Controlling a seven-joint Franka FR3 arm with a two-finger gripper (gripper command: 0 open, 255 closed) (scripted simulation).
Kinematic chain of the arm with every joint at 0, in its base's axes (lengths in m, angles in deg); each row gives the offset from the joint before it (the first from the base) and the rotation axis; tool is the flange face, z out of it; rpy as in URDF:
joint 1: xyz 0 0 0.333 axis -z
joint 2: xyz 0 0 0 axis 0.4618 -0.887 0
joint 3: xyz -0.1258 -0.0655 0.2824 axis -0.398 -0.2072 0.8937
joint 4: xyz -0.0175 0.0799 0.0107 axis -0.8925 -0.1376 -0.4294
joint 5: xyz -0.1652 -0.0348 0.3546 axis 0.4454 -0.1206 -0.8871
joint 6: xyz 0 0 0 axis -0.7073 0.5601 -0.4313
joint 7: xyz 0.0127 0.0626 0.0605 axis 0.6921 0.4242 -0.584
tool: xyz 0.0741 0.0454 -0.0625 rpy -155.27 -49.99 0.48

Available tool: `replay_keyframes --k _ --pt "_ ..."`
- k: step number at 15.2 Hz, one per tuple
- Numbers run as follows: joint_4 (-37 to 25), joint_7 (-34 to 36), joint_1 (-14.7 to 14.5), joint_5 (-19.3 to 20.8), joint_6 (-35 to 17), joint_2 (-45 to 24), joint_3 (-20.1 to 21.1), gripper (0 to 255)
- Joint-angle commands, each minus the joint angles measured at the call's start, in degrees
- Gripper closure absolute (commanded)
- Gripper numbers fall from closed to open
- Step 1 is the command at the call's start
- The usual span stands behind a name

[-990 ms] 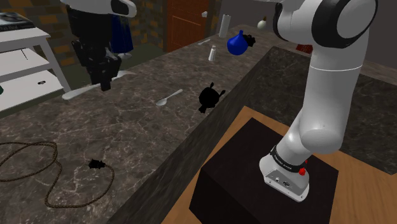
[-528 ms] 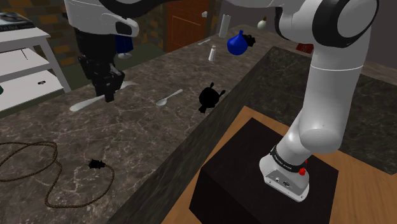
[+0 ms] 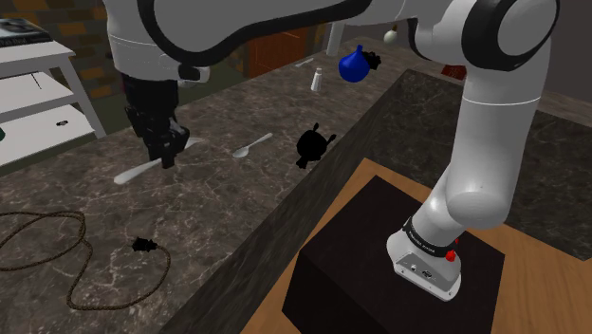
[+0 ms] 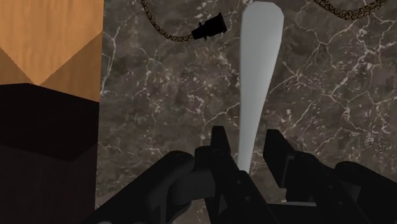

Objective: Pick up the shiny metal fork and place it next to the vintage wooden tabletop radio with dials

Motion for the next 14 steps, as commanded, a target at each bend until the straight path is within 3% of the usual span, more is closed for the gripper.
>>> replay_keyframes --k 1,14 --pt "1.39 0.06 0.05 0.13 -1.54 -0.15 -0.08 255" --pt "7.99 0.63 -0.22 2.03 -10.38 -2.88 -1.21 255"
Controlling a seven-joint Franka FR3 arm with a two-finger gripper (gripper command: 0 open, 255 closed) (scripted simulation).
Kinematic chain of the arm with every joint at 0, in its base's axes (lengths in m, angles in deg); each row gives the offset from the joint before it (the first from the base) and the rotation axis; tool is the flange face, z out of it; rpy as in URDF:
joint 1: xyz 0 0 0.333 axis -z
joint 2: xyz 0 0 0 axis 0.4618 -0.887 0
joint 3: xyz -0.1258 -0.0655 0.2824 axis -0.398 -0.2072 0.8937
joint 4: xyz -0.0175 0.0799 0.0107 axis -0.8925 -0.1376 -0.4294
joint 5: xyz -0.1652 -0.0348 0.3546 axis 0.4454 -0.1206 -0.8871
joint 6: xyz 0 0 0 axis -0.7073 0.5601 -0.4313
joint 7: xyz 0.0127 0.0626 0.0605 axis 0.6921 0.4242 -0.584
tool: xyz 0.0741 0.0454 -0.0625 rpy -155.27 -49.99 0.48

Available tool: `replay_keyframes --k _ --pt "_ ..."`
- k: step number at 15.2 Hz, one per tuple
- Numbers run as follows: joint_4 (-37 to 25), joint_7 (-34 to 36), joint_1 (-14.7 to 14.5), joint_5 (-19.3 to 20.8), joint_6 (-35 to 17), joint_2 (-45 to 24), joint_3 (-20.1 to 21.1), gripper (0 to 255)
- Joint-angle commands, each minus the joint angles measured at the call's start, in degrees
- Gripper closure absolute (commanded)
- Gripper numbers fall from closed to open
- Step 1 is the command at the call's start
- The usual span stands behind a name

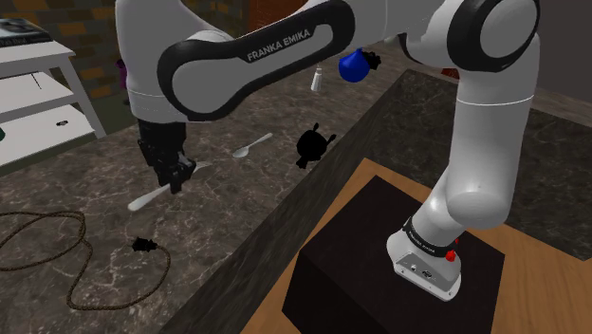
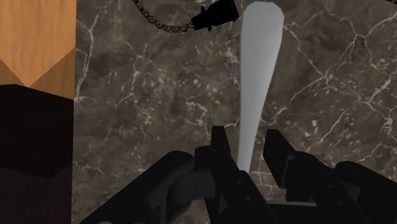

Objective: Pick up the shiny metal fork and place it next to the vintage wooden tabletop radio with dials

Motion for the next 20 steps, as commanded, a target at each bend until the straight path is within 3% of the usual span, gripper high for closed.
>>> replay_keyframes --k 1,14,20 --pt "0.86 0.14 -0.11 0.37 -1.33 -0.51 -0.22 255" --pt "4.88 1.46 -1.49 3.6 -9.57 -5.33 -2.37 255" --pt "4.88 1.46 -1.48 3.61 -9.57 -5.33 -2.36 255"
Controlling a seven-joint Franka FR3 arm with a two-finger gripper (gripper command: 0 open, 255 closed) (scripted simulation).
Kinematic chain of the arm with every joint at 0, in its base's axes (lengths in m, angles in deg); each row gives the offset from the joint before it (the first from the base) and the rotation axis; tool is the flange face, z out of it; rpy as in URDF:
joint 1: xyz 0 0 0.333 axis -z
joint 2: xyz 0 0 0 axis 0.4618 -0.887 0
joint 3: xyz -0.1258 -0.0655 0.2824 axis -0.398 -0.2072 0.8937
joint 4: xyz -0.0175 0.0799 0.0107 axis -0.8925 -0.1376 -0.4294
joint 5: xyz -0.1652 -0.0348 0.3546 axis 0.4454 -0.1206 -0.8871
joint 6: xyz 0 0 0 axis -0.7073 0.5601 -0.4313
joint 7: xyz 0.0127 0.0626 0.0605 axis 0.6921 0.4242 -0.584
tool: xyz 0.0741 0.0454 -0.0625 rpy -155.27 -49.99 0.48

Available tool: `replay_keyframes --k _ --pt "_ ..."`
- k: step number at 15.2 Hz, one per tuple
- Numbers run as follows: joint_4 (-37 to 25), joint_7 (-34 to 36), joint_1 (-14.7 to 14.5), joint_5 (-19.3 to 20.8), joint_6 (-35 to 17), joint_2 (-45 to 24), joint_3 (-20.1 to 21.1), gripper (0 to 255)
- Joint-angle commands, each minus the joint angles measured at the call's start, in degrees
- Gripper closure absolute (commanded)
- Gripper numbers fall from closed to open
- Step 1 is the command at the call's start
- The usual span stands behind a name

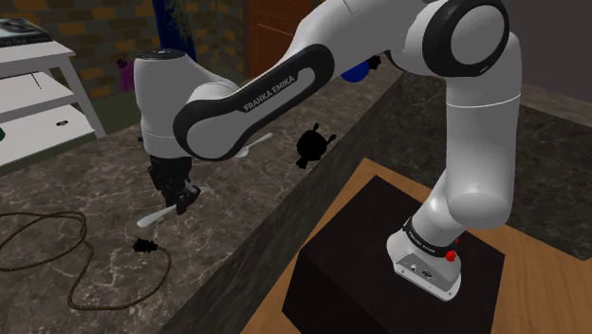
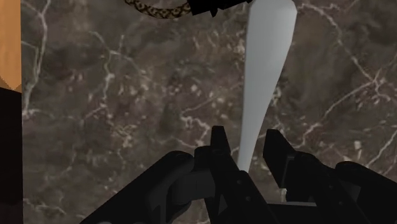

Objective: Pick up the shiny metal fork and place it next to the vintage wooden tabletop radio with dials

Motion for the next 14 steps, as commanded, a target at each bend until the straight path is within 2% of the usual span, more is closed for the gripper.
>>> replay_keyframes --k 1,2,3,8,12,14 --pt "0.25 -0.03 0.02 0.06 -0.04 -0.28 -0.12 255" --pt "0.24 -0.03 0.02 0.06 -0.04 -0.28 -0.11 255" --pt "0.06 0.03 -0.08 0.11 0.03 -0.41 -0.15 0" --pt "0.24 -0.03 0.02 0.06 -0.04 -0.28 -0.11 0" --pt "-1.22 -1.73 2.01 -2.72 5.26 3.98 1.68 0" --pt "-1.21 -1.74 2.0 -2.73 5.25 3.99 1.67 0"
